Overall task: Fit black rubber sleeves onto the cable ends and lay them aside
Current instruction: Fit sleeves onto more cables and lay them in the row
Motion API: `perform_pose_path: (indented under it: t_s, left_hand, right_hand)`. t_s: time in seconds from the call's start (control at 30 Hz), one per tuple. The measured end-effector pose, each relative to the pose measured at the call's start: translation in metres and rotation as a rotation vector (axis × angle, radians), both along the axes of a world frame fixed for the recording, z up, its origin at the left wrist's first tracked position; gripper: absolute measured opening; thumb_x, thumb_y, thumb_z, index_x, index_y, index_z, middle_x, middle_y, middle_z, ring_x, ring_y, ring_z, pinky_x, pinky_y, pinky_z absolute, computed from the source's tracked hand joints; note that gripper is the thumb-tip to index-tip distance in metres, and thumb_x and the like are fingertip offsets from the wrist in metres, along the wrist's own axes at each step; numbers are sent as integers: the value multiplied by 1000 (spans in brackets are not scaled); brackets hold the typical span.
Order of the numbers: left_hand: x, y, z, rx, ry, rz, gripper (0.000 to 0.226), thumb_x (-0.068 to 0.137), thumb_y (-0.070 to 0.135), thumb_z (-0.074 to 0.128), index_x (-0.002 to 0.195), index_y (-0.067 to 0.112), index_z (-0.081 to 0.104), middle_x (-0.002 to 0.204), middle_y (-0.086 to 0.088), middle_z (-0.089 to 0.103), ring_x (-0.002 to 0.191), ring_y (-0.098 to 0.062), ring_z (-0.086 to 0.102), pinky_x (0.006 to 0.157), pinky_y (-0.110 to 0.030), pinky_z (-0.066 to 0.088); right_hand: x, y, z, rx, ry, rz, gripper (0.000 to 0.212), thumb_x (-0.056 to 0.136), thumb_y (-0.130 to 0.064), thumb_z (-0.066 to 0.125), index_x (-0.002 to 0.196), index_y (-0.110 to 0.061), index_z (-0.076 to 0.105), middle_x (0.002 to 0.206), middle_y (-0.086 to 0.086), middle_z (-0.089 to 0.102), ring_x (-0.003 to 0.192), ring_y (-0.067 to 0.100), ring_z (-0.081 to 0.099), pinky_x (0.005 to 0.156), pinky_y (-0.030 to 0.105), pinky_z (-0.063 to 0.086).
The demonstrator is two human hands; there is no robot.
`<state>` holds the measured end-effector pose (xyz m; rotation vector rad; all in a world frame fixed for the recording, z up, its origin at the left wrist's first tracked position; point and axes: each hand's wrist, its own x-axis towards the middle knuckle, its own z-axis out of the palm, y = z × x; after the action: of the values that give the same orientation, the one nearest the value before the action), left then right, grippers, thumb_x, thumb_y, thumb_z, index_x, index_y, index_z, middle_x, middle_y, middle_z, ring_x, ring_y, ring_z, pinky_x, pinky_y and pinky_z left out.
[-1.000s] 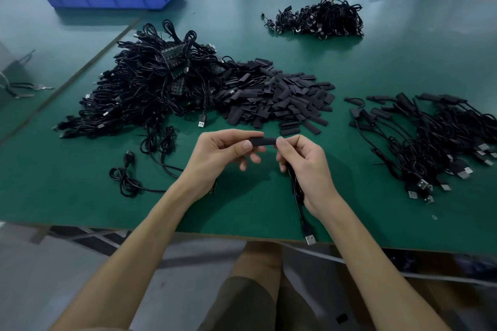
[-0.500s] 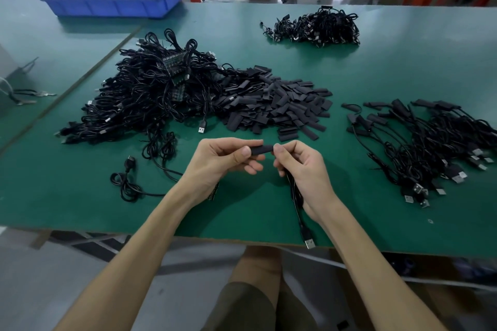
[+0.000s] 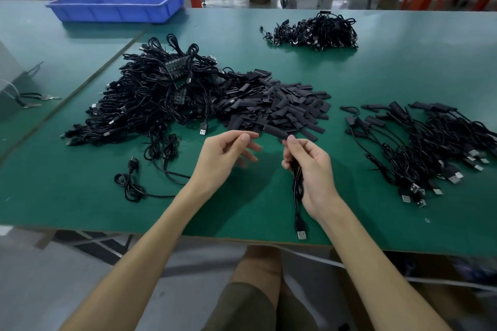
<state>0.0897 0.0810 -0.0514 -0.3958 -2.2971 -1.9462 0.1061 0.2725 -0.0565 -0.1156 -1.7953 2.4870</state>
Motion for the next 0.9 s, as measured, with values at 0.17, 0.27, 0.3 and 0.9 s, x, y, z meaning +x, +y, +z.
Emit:
perform_pose_path:
  t_s: [0.17, 0.27, 0.3, 0.9]
  left_hand:
    - [13, 24, 22, -718, 209, -27, 25, 100, 42, 60, 97, 22, 75, 84, 8, 68, 81, -13, 60, 79, -38, 52]
    - [29, 53, 22, -816, 13, -190, 37, 96, 57, 58, 91, 21, 68, 77, 6, 66, 71, -15, 62, 70, -37, 54]
    - [31, 61, 20, -838, 7, -193, 37, 95, 55, 60, 91, 20, 66, 76, 7, 65, 69, -17, 62, 68, -36, 54]
    - [-38, 192, 90, -342, -200, -591, 33, 103, 15, 59, 102, -18, 62, 85, -22, 76, 75, -32, 77, 65, -35, 63]
  right_hand:
    - [-1, 5, 3, -164, -88, -17, 12, 101, -19, 65, 95, -9, 68, 74, -2, 63, 69, 11, 57, 71, 26, 52]
    - [-1, 8, 6, -285, -159, -40, 10, 97, -17, 70, 94, -8, 67, 76, 1, 64, 67, 14, 55, 66, 25, 51]
    - [-1, 10, 7, -315, -178, -47, 11, 95, -18, 72, 96, -7, 68, 77, 2, 63, 67, 15, 55, 65, 25, 51]
    - [-1, 4, 7, -154, -118, 28, 19, 108, -4, 46, 111, -1, 65, 91, 7, 65, 84, 20, 56, 77, 29, 48]
